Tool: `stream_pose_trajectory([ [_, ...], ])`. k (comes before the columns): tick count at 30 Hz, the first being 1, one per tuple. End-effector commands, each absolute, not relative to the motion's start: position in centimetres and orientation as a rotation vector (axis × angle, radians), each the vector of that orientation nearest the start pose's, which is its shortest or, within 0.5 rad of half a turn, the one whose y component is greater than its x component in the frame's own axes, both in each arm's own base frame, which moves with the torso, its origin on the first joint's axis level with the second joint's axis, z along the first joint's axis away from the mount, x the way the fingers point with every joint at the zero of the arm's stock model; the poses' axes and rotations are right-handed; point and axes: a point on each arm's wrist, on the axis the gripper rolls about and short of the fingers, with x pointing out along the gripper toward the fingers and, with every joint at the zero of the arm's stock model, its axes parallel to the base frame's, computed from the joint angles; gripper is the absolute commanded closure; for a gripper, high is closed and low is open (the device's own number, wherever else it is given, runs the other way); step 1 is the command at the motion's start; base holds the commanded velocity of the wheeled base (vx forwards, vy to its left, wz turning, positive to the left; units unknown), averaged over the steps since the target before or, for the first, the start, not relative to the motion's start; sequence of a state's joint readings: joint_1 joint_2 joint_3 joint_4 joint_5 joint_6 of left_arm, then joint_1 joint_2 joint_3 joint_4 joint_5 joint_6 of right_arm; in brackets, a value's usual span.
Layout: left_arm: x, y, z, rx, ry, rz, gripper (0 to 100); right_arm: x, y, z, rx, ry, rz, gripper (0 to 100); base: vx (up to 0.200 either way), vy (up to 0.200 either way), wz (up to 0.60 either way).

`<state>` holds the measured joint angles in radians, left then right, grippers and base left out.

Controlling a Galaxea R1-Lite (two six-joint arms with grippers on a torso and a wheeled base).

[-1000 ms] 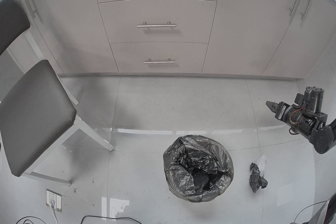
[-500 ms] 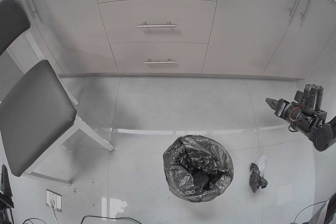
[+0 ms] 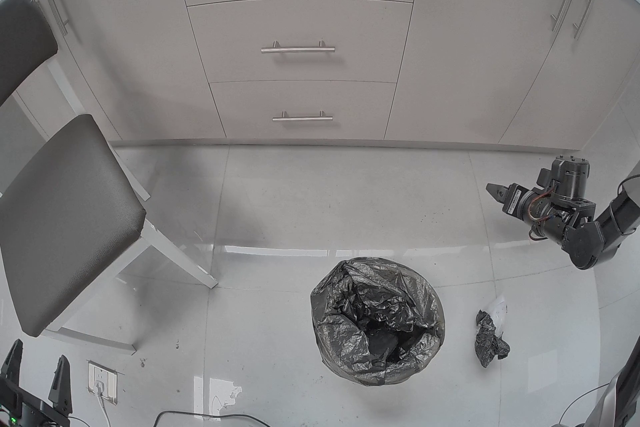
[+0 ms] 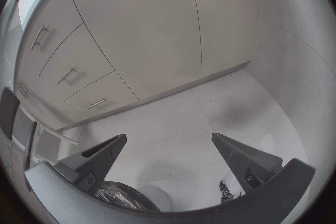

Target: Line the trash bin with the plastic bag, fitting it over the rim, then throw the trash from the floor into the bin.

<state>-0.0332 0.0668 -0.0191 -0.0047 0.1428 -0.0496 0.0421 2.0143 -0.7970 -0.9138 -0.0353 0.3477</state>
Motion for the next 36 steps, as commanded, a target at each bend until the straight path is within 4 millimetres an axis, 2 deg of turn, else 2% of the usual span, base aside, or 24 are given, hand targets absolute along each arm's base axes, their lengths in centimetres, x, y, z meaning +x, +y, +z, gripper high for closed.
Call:
stream_pose_trajectory([
  [1,-2.1,0.3,8.3,-0.057,0.043,0.113,0,38.4,0.6,7.0,0.334,0.356,-0.057,0,0.000,0.000,0.00],
  [9,-2.1,0.2,8.2,-0.056,0.042,0.145,0,40.0,-0.4,5.4,0.302,0.374,-0.041,0,0.000,0.000,0.00],
  [13,-2.1,0.3,8.2,-0.047,0.043,0.107,0,42.4,-1.5,3.4,0.299,0.391,-0.058,0,0.000,0.000,0.00],
  [14,-2.1,0.3,8.2,-0.047,0.043,0.107,0,42.4,-1.5,3.4,0.299,0.391,-0.058,0,0.000,0.000,0.00],
  [15,-2.1,0.3,8.2,-0.039,0.036,0.102,0,44.0,-2.1,2.3,0.305,0.415,-0.075,0,0.000,0.000,0.00],
  [22,-2.0,0.3,8.2,-0.035,0.059,0.090,0,50.3,-2.9,-1.2,0.327,0.530,-0.130,0,0.000,0.000,0.00],
  [24,-2.0,0.3,8.3,-0.038,0.065,0.087,0,51.2,-3.2,-1.8,0.329,0.543,-0.147,0,0.000,0.000,0.00],
  [25,-1.9,0.4,8.3,-0.053,0.072,0.083,0,52.7,-3.6,-3.2,0.322,0.563,-0.188,0,0.000,0.000,0.00],
  [26,-1.9,0.4,8.3,-0.053,0.072,0.083,0,52.7,-3.6,-3.2,0.322,0.563,-0.188,0,0.000,0.000,0.00],
  [27,-1.9,0.4,8.3,-0.061,0.072,0.082,0,53.9,-3.9,-4.1,0.309,0.570,-0.233,0,0.000,0.000,0.00],
  [28,-1.9,0.4,8.3,-0.058,0.071,0.082,0,54.1,-3.9,-4.4,0.307,0.573,-0.239,0,0.000,0.000,0.00],
  [29,-1.9,0.4,8.3,-0.058,0.071,0.082,0,53.6,-4.0,-7.1,0.303,0.667,-0.261,0,0.000,0.000,0.00],
  [30,-1.9,0.4,8.3,-0.057,0.071,0.082,0,53.3,-3.9,-8.5,0.298,0.719,-0.266,0,0.000,0.000,0.00],
  [33,-1.9,0.4,8.3,-0.061,0.074,0.079,0,51.1,-3.7,-14.9,0.281,0.943,-0.302,0,0.000,0.000,0.00],
  [34,-1.9,0.4,8.3,-0.061,0.072,0.079,0,50.8,-3.7,-15.5,0.280,0.967,-0.306,0,0.000,0.000,0.00],
  [35,-1.9,0.4,8.3,-0.060,0.074,0.079,0,49.2,-3.6,-18.5,0.265,1.100,-0.325,0,0.000,0.000,0.00],
  [36,-1.9,0.4,8.3,-0.058,0.074,0.079,0,47.9,-3.6,-20.1,0.256,1.212,-0.342,0,0.000,0.000,0.00],
])
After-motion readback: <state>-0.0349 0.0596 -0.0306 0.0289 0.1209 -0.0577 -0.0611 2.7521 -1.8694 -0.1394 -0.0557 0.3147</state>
